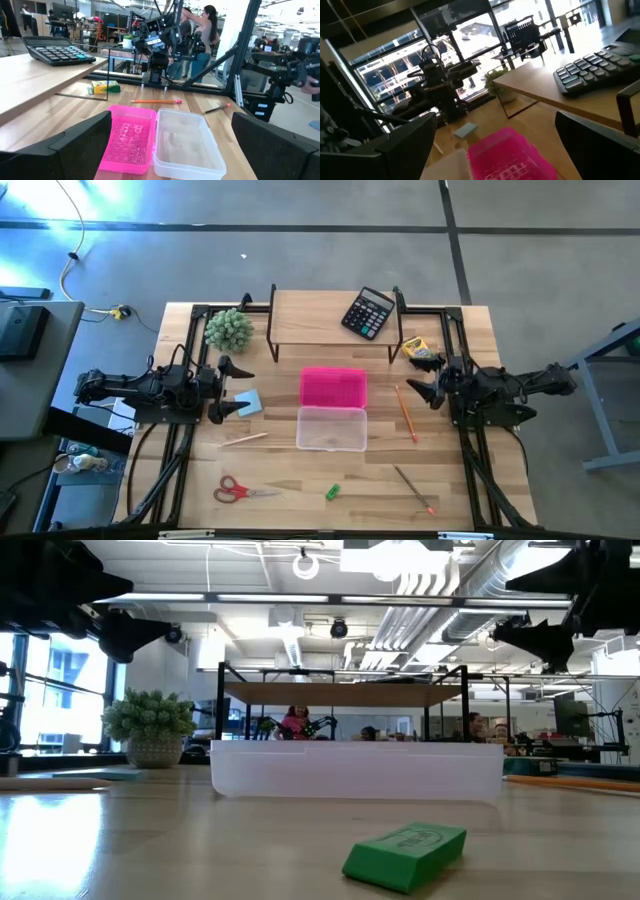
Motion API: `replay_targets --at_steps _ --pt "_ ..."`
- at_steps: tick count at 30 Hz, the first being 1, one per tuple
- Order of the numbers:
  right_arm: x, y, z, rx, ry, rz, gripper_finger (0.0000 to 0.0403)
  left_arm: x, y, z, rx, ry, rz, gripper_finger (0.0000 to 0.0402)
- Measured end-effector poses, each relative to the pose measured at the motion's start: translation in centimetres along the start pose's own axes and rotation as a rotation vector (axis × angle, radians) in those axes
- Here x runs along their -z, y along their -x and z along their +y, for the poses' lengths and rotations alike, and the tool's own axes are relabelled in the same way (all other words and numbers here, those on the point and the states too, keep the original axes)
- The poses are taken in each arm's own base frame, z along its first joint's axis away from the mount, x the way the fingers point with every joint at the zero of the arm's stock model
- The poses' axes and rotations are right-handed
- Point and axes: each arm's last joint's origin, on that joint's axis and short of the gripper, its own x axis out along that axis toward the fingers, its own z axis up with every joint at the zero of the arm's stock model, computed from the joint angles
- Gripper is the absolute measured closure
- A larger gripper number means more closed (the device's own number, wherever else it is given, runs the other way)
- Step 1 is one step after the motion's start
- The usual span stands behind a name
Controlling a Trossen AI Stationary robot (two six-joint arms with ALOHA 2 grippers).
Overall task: Pack school essentials
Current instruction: Put the orange pencil into the transparent bin
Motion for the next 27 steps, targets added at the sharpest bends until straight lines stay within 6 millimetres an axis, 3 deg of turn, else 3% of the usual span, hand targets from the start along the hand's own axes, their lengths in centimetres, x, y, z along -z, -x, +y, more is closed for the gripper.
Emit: replay_targets --at_steps 5,14,21,27 --pt "-2.4 0.9 0.4 0.052 -0.092 0.092 0.0006 0.0 0.0 0.0 0.000 0.001 0.000 0.0002" --pt "-4.5 1.8 0.6 0.259 -0.288 0.321 0.0006 0.0 0.0 0.0 -0.006 0.002 -0.002 0.0002" --pt "-3.8 0.1 1.8 0.336 -0.391 0.551 0.0006 0.0 0.0 0.0 -0.007 0.001 -0.002 0.0002" --pt "-1.3 -1.7 2.3 0.484 -0.441 0.781 0.0006 0.0 0.0 0.0 -0.007 0.000 -0.002 0.0002"
